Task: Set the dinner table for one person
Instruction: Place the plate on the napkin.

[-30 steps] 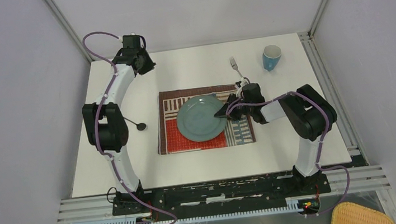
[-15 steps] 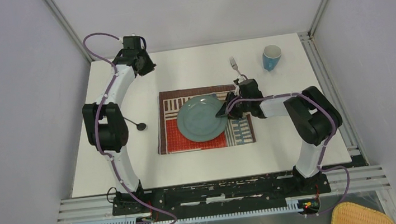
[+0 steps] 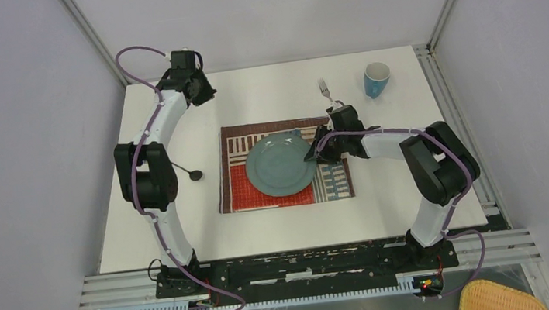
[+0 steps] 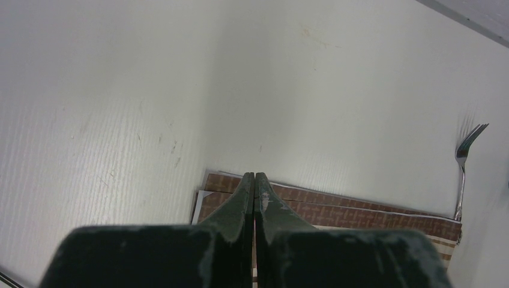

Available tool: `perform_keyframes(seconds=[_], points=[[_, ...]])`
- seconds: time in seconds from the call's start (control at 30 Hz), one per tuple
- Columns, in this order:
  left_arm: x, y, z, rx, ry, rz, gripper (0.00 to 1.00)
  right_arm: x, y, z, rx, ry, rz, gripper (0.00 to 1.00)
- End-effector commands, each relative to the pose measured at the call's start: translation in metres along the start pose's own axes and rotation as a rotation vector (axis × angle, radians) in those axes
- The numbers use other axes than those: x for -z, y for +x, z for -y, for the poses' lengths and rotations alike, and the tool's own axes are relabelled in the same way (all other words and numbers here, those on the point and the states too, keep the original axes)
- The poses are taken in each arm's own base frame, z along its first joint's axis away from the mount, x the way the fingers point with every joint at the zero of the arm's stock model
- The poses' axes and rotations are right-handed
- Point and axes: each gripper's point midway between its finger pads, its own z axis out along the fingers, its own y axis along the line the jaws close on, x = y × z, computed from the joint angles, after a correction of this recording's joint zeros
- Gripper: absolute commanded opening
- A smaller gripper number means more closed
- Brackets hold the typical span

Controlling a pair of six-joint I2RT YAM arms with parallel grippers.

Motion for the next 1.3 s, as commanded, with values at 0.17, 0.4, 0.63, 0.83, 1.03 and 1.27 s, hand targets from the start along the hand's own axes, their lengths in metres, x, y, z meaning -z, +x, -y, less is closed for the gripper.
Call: perform_keyframes(seconds=[0.17, 0.4, 0.63, 0.83, 1.03, 1.27], points=[[0.027, -0.026, 0.017, -0.002, 0.058, 0.083, 0.03, 0.022, -0.014, 0.024, 0.054, 0.191, 0.035, 0.44], [0.036, -0.029, 0.017, -0.011, 0.065, 0.096, 0.03, 0.041, -0.029, 0.007, 0.088, 0.190, 0.069, 0.45], [0.064, -0.033, 0.017, -0.023, 0.074, 0.125, 0.03, 0.062, -0.052, -0.025, 0.132, 0.143, 0.109, 0.45], [0.087, -0.024, 0.010, -0.027, 0.071, 0.135, 0.03, 0.087, -0.063, -0.049, 0.162, 0.112, 0.130, 0.45], [0.102, -0.017, 0.006, -0.031, 0.084, 0.145, 0.03, 0.119, -0.065, -0.060, 0.192, 0.103, 0.177, 0.45], [0.107, -0.007, 0.002, -0.039, 0.094, 0.147, 0.04, 0.141, -0.054, -0.053, 0.216, 0.125, 0.196, 0.46]])
